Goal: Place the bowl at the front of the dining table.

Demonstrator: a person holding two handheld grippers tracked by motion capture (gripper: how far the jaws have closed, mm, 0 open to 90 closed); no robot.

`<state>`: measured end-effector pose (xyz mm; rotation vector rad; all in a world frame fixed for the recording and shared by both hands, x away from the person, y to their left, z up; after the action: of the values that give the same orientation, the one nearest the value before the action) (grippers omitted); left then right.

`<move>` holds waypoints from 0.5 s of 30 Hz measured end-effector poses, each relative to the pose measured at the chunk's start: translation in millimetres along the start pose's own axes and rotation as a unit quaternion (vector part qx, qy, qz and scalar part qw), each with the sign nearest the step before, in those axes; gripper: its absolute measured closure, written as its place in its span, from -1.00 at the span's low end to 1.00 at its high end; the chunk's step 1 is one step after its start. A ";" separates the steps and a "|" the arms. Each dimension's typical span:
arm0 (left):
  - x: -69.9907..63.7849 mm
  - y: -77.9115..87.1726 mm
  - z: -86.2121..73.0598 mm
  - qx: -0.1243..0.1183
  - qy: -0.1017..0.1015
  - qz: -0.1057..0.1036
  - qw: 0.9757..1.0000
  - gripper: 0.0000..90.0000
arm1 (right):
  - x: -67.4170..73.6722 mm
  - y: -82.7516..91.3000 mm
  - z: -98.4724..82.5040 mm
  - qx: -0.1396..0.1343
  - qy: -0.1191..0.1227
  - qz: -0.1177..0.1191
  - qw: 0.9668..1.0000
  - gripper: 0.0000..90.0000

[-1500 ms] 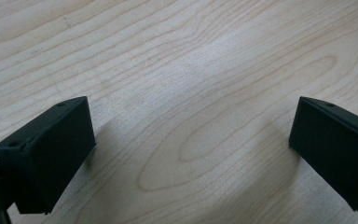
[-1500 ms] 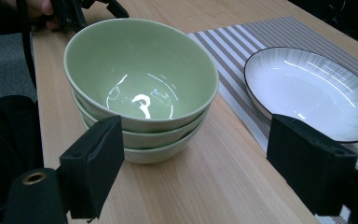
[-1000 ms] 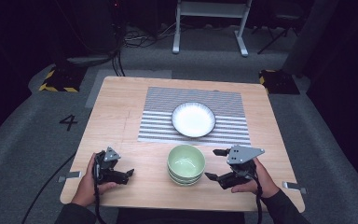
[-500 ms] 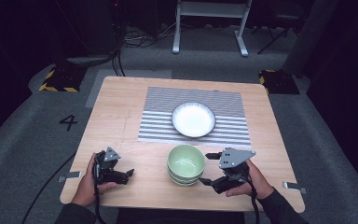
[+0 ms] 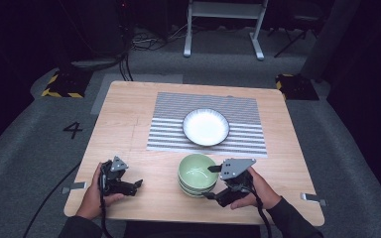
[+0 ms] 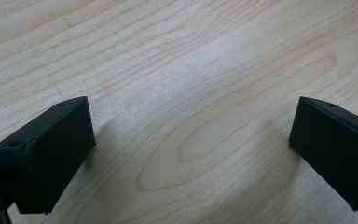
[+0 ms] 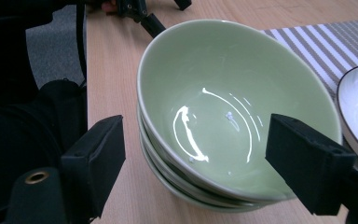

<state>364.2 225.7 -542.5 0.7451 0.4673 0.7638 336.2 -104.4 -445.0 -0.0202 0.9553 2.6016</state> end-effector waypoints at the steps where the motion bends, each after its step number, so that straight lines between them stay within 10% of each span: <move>1: 0.0 0.0 0.0 0.000 0.000 0.000 1.000 -1.00 | 0.0 0.0 0.0 0.000 0.000 0.000 1.000 -0.55; 15: 0.0 0.0 0.0 0.000 0.000 0.000 1.000 -1.00 | 6.4 -20.8 3.1 0.027 0.016 0.035 0.999 -0.18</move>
<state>364.3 225.7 -542.5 0.7444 0.4671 0.7635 337.7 -85.7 -456.5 -0.0155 1.0552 2.6456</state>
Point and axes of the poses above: each handheld gripper's, and its own axes: y roughly backward along the jaws, z roughly out of its top, x roughly to its left, the point moved 5 cm from there along -y, roughly forward along the jaws, and after that the axes turned 7 degrees about -z, right-handed, at the moved point
